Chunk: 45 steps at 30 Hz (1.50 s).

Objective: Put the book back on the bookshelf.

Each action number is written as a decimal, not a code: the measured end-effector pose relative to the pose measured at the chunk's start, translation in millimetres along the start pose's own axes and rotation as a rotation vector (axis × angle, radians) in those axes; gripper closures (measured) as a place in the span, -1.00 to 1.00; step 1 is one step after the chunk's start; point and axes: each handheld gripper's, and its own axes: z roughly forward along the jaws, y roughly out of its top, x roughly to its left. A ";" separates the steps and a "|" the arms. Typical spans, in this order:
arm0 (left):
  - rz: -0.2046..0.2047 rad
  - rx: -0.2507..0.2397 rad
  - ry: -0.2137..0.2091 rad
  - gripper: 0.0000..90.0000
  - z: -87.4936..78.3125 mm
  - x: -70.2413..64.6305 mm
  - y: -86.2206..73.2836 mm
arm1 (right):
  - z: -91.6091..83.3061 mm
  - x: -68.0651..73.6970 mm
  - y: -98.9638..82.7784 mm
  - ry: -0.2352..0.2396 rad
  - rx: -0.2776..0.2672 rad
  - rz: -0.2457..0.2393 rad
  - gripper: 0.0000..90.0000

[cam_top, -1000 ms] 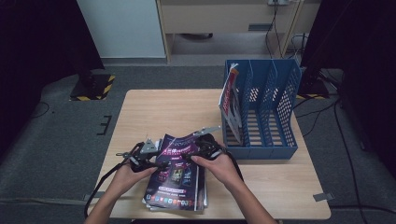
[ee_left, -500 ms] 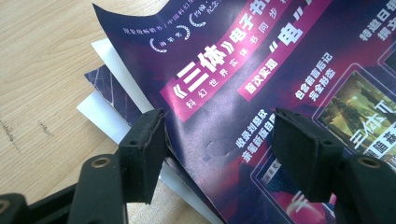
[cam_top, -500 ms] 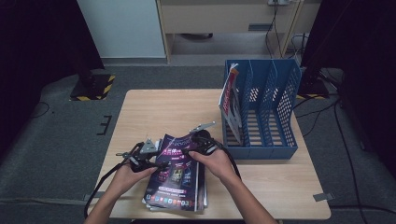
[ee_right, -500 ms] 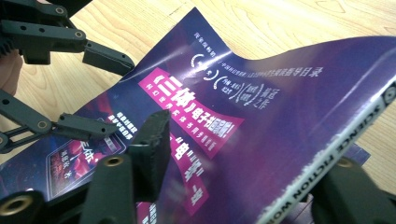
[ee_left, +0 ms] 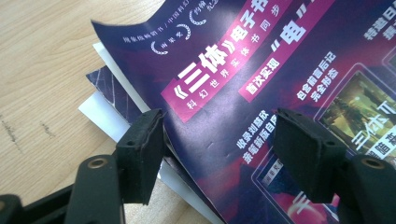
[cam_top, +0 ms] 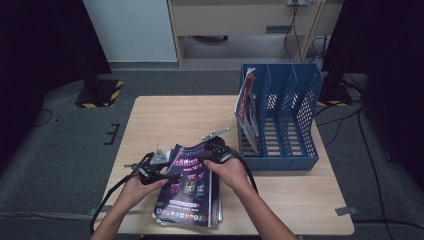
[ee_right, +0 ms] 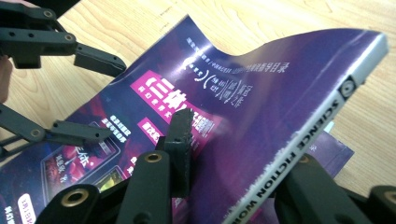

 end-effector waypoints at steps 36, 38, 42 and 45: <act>-0.071 -0.154 0.045 -0.90 -63.5 43.4 39.6 | -55.8 32.5 63.2 0.061 -0.160 -0.131 0.84; -0.070 -0.157 0.049 -0.90 -64.8 44.0 41.4 | -60.2 34.7 66.9 0.059 -0.163 -0.141 0.84; -0.073 -0.173 0.055 -0.91 -68.7 45.5 45.3 | -68.9 38.3 74.0 0.058 -0.175 -0.163 0.84; -0.072 -0.178 0.055 -0.91 -70.4 46.6 49.0 | -75.2 40.3 77.5 0.059 -0.184 -0.171 0.84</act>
